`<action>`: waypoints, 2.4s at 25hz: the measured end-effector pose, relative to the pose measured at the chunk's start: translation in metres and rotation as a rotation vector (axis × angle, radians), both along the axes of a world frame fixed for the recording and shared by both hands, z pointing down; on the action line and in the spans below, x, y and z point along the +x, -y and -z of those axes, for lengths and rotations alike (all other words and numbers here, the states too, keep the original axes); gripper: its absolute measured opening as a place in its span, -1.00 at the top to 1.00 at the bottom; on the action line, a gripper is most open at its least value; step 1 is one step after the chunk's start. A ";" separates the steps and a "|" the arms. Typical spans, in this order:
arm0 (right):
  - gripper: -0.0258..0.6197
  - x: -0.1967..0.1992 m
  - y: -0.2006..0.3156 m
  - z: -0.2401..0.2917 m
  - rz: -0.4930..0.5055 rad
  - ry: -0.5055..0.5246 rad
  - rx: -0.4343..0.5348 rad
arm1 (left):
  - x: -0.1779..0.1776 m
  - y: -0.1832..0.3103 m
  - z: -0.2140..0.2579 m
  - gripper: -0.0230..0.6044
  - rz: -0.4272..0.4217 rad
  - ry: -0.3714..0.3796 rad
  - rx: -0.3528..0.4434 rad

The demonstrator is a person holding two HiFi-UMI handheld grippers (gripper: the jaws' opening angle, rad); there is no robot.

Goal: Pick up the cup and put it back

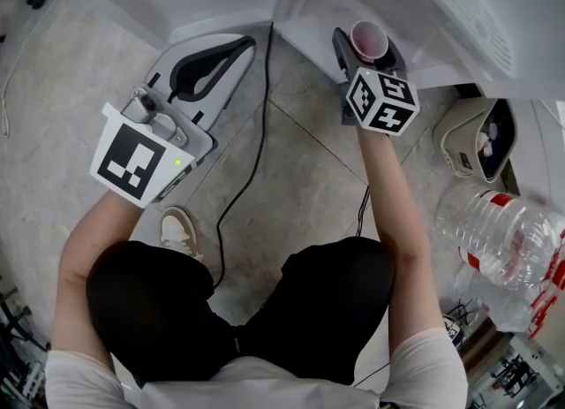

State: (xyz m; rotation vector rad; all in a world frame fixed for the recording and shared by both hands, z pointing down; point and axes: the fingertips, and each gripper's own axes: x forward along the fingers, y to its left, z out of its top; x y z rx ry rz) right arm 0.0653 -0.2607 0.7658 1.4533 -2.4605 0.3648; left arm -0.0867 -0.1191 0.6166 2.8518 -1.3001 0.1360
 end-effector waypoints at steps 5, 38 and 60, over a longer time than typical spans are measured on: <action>-0.17 0.002 -0.022 0.024 0.056 0.042 0.003 | 0.003 -0.003 0.006 0.85 0.009 0.014 0.022; -0.16 0.137 -0.192 0.165 0.070 0.094 0.058 | -0.034 -0.017 0.026 0.85 0.110 0.068 0.054; -0.16 0.077 -0.169 0.142 0.138 0.117 0.064 | -0.025 -0.030 0.016 0.85 0.076 0.072 0.065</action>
